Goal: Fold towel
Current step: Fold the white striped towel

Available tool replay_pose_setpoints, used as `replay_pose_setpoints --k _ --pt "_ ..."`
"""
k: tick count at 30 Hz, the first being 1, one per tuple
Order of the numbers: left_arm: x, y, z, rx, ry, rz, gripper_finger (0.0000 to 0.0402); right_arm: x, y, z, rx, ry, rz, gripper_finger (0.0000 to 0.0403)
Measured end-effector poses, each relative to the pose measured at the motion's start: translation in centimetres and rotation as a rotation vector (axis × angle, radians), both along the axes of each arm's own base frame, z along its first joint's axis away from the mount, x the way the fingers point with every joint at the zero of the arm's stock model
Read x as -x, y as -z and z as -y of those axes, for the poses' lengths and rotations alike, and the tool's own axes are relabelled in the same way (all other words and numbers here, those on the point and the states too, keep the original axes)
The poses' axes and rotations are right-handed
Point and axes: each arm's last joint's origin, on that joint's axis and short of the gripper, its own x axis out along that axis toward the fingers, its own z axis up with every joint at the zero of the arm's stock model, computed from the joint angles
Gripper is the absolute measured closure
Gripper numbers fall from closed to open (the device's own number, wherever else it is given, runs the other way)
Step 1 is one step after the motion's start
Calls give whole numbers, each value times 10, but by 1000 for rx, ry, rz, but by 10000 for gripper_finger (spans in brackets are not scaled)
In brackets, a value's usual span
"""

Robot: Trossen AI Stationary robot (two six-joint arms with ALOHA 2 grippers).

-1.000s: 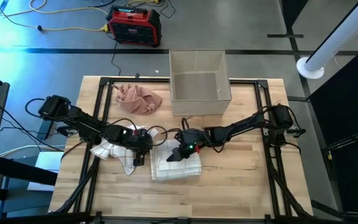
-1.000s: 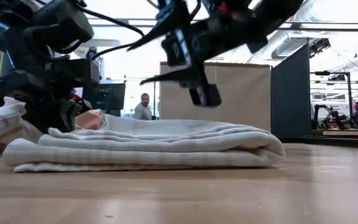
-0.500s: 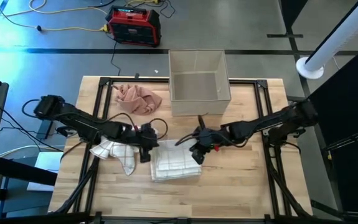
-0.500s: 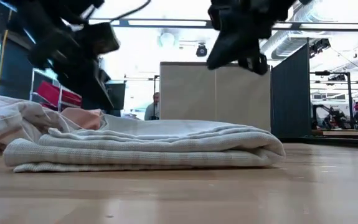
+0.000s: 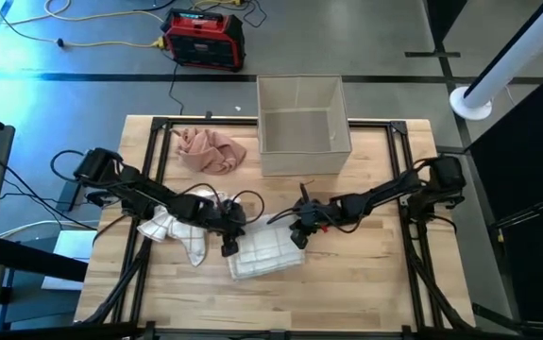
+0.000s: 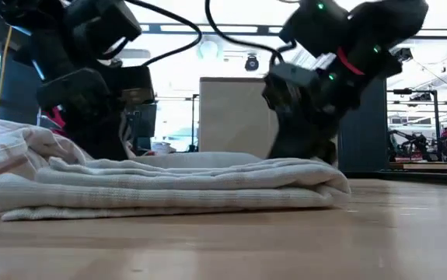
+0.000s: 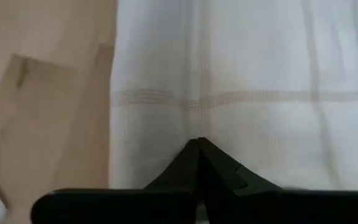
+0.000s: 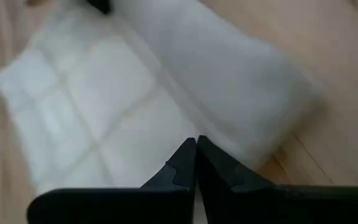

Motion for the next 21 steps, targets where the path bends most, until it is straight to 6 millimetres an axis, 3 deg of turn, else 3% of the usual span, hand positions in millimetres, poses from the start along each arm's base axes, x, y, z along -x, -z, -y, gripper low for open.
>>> replay_pose_setpoints --k 5,9,11,14,17,21 --pt "2 -19 0 45 -49 -1 401 16 -1 3 20 -3 -47 403" --pt "0 -60 -4 12 -69 50 401 25 -32 2 87 -103 2 403" --pt "4 -74 -6 -14 -54 52 401 25 -50 -1 114 -184 82 403" --pt "12 -87 -7 -20 -42 63 401 24 -59 -5 165 -271 157 403" --pt "19 -89 -6 -17 -51 21 401 16 -54 -3 183 -294 205 403" --pt "28 -85 -3 -26 -44 -57 401 -3 -27 0 118 -318 233 403"
